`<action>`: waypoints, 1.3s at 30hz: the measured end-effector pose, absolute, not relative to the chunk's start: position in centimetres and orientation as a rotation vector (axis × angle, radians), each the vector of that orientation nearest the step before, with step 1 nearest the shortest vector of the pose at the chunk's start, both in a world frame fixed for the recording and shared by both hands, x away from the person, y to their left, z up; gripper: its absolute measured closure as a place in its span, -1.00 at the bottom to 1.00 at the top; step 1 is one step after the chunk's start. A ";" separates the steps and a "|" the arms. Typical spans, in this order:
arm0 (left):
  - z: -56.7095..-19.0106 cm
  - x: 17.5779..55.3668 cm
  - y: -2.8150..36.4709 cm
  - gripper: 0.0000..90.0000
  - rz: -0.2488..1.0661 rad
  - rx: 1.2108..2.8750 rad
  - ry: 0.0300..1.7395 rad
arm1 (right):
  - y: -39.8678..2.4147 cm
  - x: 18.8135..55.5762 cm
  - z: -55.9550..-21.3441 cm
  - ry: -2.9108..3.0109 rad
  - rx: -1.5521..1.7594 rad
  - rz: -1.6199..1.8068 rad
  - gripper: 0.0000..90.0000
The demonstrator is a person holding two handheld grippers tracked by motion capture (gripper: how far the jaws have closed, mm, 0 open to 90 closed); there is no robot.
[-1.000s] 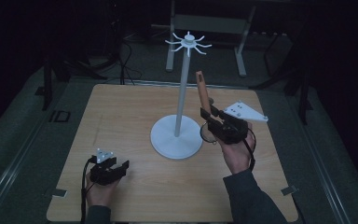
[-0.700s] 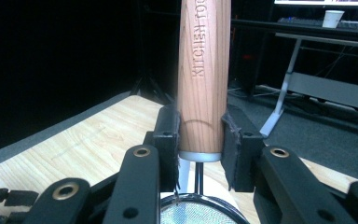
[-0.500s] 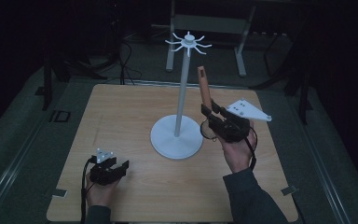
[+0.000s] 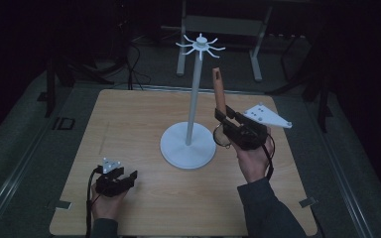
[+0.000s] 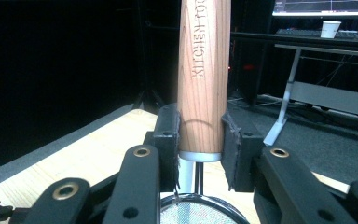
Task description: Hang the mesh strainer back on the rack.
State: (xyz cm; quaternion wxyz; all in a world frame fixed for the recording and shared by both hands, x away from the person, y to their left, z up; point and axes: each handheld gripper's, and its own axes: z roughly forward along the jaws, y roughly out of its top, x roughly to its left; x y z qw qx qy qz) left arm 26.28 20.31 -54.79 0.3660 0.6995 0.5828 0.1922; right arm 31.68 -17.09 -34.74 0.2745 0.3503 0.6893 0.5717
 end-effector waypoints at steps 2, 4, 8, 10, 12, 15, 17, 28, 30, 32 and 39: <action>-54.8 26.3 20.3 -0.02 0.492 1.797 1.499 | -17.2 31.7 -34.7 1.849 0.943 1.542 0.55; -54.8 26.3 20.3 -0.02 0.493 1.797 1.499 | -17.2 31.7 -34.6 1.844 0.947 1.547 0.55; -54.8 26.3 20.3 -0.02 0.490 1.801 1.498 | -17.3 31.7 -34.5 1.835 0.947 1.555 0.55; -54.8 26.3 20.2 -0.02 0.490 1.801 1.498 | -17.3 31.7 -34.4 1.832 0.944 1.555 0.55; -54.8 26.3 20.3 -0.02 0.490 1.801 1.499 | -17.3 31.7 -34.4 1.830 0.947 1.560 0.55; -54.8 26.3 20.2 -0.02 0.491 1.802 1.498 | -17.3 31.7 -34.4 1.823 0.946 1.566 0.55; -54.8 26.3 20.2 -0.02 0.491 1.801 1.499 | -17.3 31.7 -34.3 1.818 0.945 1.568 0.55; -54.8 26.3 20.3 -0.02 0.490 1.802 1.499 | -17.4 31.7 -33.8 1.792 0.937 1.578 0.55; -54.8 26.3 20.3 -0.02 0.491 1.802 1.498 | -17.4 31.7 -33.7 1.788 0.937 1.580 0.55; -54.8 26.3 20.3 -0.02 0.490 1.804 1.498 | -17.5 31.7 -33.7 1.783 0.935 1.586 0.55; -54.8 26.3 20.3 -0.02 0.492 1.797 1.500 | -17.5 31.8 -33.5 1.775 0.933 1.600 0.55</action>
